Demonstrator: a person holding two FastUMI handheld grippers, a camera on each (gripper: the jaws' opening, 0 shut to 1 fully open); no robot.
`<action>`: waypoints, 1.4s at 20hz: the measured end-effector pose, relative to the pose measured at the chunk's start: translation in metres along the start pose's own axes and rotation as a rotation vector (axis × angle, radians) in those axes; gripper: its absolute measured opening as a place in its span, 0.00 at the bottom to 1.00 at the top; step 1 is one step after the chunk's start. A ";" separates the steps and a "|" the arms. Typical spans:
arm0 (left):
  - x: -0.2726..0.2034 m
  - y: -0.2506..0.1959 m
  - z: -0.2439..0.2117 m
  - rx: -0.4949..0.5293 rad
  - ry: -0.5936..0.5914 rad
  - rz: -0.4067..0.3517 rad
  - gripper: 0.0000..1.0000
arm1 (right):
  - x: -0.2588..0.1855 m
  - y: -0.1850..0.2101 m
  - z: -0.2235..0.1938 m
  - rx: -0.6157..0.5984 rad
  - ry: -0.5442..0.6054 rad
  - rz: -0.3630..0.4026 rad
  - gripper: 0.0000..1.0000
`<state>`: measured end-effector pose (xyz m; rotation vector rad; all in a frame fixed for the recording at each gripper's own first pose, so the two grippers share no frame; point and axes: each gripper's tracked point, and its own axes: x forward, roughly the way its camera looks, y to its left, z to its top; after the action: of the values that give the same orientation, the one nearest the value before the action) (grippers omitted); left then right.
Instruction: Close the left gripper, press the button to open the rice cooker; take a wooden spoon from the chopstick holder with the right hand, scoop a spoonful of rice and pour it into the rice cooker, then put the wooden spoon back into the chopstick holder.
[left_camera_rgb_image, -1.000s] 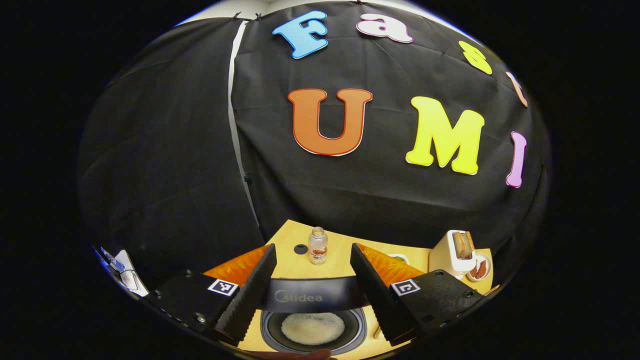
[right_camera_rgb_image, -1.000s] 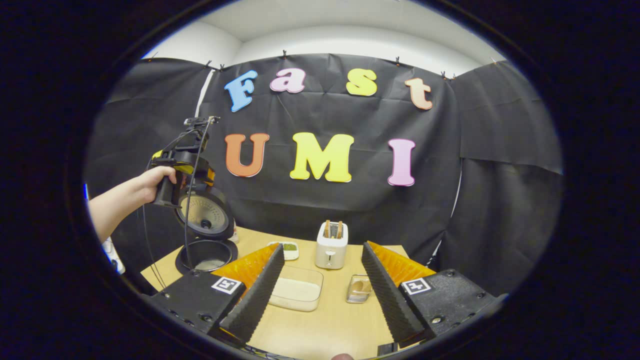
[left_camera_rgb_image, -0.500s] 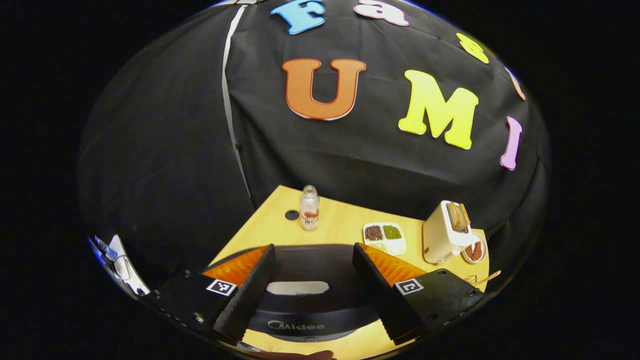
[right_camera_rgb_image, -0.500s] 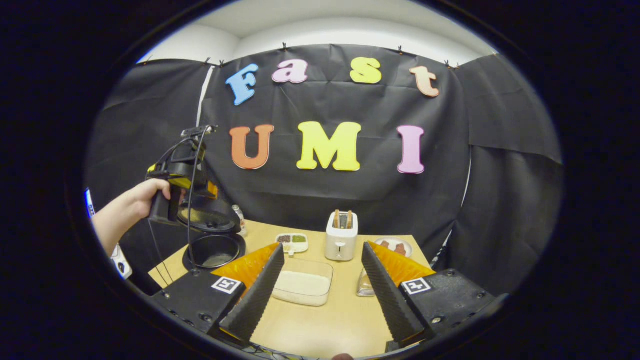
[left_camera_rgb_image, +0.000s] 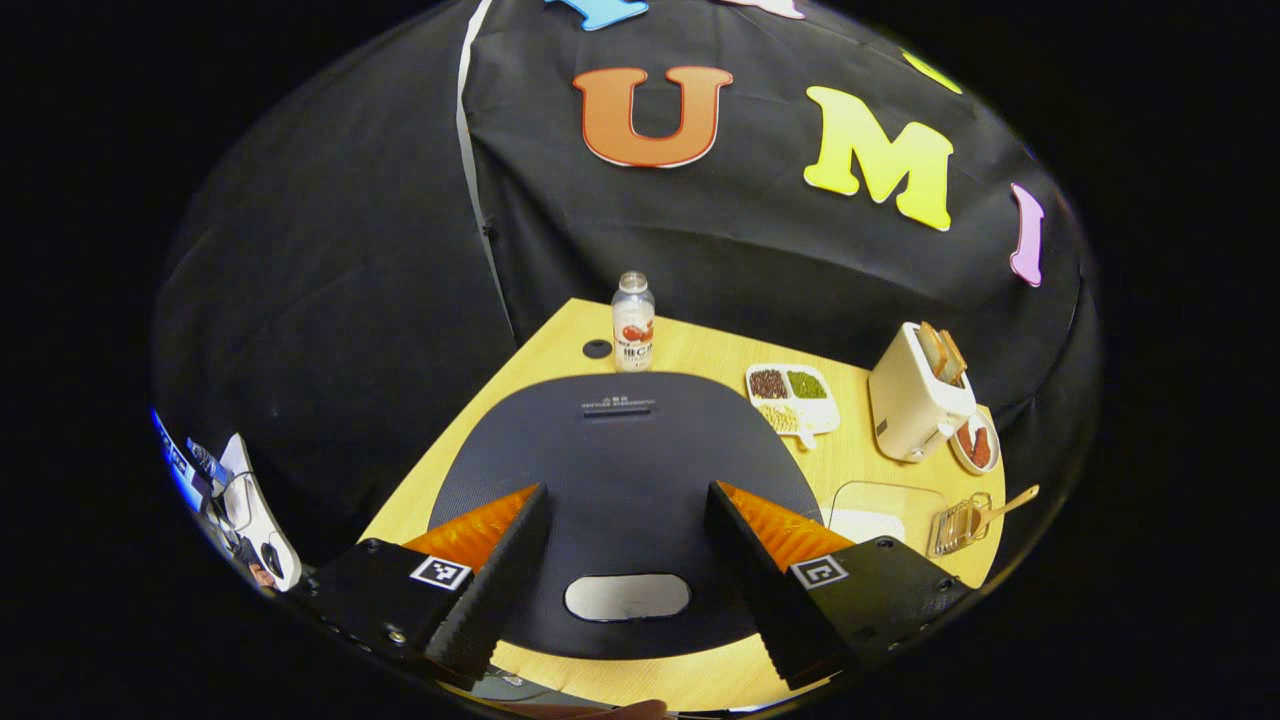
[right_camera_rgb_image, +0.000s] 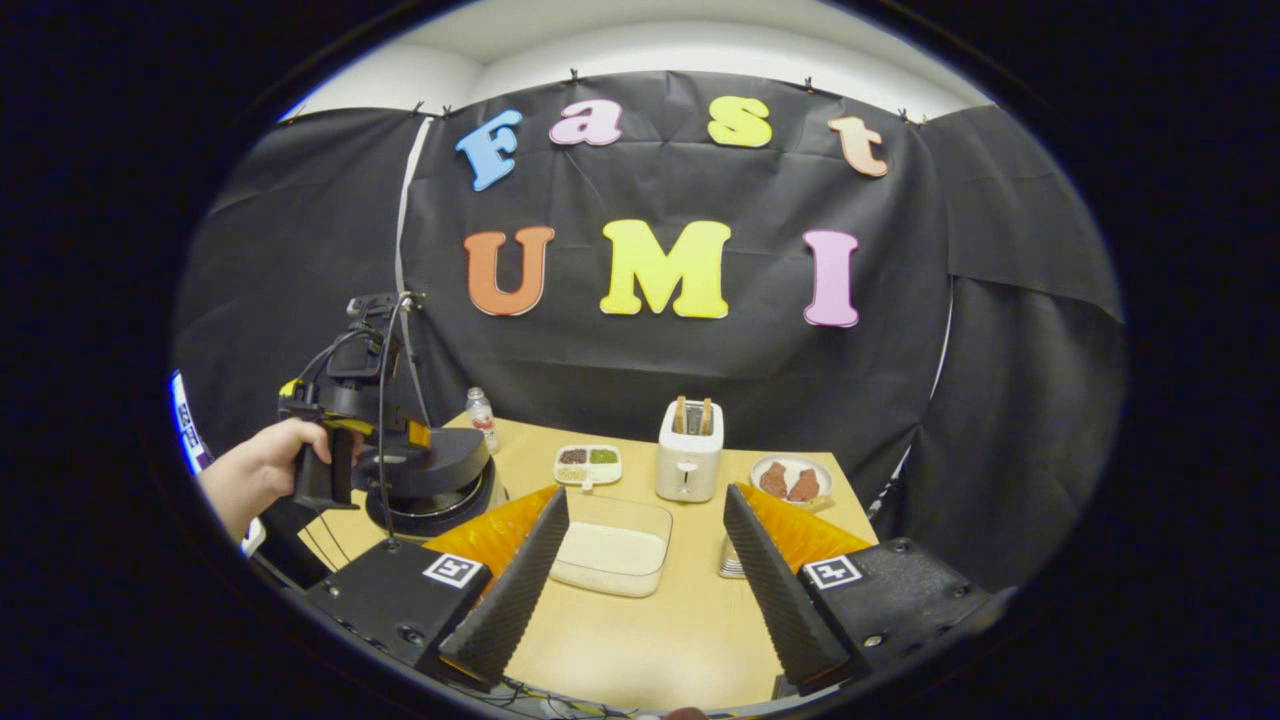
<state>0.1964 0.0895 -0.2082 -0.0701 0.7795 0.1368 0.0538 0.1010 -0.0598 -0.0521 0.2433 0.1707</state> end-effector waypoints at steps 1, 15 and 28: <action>0.001 0.000 -0.014 0.000 0.032 -0.006 1.00 | 0.000 0.000 -0.001 0.002 0.006 -0.003 1.00; 0.006 -0.002 -0.036 -0.011 0.054 0.003 1.00 | 0.008 0.000 -0.008 0.058 0.025 0.014 1.00; -0.111 -0.018 0.072 0.147 -0.556 0.004 0.95 | 0.001 -0.022 0.039 0.009 -0.138 -0.077 1.00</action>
<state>0.1713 0.0688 -0.0785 0.1069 0.2333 0.0951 0.0681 0.0820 -0.0218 -0.0404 0.1046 0.0959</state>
